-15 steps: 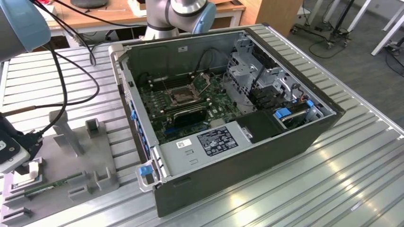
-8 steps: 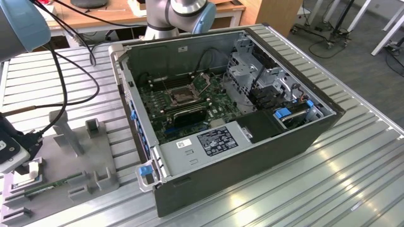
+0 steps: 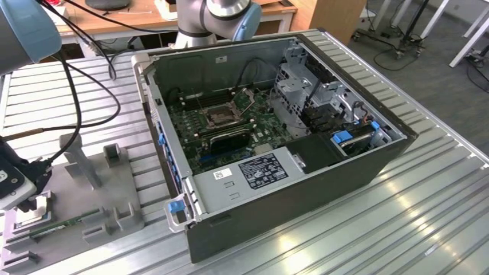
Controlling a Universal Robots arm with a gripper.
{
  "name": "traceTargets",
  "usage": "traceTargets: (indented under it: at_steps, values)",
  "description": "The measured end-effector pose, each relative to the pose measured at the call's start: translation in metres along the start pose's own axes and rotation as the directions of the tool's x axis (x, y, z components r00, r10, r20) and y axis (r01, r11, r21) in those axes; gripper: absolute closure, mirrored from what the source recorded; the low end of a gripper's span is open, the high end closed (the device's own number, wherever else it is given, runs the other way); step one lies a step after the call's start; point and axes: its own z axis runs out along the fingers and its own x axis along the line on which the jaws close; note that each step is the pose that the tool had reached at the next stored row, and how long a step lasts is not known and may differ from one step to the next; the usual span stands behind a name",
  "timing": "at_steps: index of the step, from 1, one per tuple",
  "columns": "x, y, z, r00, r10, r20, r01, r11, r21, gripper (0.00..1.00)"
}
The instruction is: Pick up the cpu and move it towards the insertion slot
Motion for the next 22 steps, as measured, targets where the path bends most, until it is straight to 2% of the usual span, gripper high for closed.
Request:
traceTargets:
  at_steps: [1, 2, 4, 5, 7, 8, 10, 11, 12, 15, 22]
  values:
    - [0.0000, 0.0000, 0.0000, 1.0000, 0.000, 0.0000, 0.000, 1.0000, 0.0000, 0.76]
    - [0.0000, 0.0000, 0.0000, 1.0000, 0.000, 0.0000, 0.000, 1.0000, 0.0001, 0.76]
    - [0.0000, 0.0001, 0.0001, 1.0000, 0.000, 0.0000, 0.000, 1.0000, 0.0000, 0.65]
    - [0.0000, 0.0001, 0.0001, 1.0000, 0.000, 0.0000, 0.000, 1.0000, 0.0000, 0.65]
    - [0.0000, 0.0001, 0.0001, 1.0000, 0.000, 0.0000, 0.000, 1.0000, 0.0001, 0.53]
    - [0.0000, 0.0001, 0.0001, 1.0000, 0.000, 0.0000, 0.000, 1.0000, 0.0000, 0.53]
    - [0.0000, 0.0001, 0.0002, 1.0000, 0.000, 0.0000, 0.000, 1.0000, 0.0001, 0.42]
    - [0.0000, 0.0002, 0.0002, 1.0000, 0.000, 0.0000, 0.000, 1.0000, 0.0001, 0.42]
    - [0.0000, 0.0002, 0.0002, 1.0000, 0.000, 0.0000, 0.000, 1.0000, 0.0000, 0.35]
    - [0.0000, 0.0002, 0.0003, 1.0000, 0.000, -0.0001, 0.000, 1.0000, 0.0001, 0.35]
    - [0.0000, 0.0001, 0.0062, 1.0000, 0.000, 0.0000, 0.000, 1.0000, 0.0000, 0.35]
